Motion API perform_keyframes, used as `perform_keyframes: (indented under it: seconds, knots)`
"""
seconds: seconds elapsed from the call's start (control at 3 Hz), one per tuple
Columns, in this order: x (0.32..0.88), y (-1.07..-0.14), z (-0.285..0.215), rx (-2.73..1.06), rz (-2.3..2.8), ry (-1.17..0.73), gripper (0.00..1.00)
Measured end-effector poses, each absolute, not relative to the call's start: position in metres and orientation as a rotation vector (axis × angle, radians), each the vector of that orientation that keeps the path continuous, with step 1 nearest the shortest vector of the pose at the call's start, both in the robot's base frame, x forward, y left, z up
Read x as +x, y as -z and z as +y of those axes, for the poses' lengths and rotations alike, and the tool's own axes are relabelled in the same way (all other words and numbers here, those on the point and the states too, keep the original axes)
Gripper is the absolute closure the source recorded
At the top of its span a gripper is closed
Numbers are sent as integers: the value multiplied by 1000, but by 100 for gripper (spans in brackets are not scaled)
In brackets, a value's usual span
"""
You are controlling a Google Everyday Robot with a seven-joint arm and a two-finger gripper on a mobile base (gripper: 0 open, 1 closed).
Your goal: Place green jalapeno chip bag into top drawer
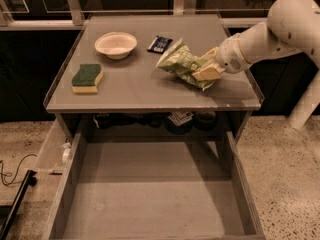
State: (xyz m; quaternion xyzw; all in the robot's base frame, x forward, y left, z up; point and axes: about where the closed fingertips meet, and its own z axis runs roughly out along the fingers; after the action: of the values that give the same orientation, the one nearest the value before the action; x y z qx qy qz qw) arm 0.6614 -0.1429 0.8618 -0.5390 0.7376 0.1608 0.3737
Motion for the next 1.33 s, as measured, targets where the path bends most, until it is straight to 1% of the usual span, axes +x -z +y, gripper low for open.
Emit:
perform_keyframes:
  seconds: [0.33,0.67,1.33]
  knots:
    - [637,-872,-141,-1344,1825,-460,100]
    - [607,-891,-145,-1335,1761,-464,100]
    - [525,-916,-178,-1407,1722,-353,100]
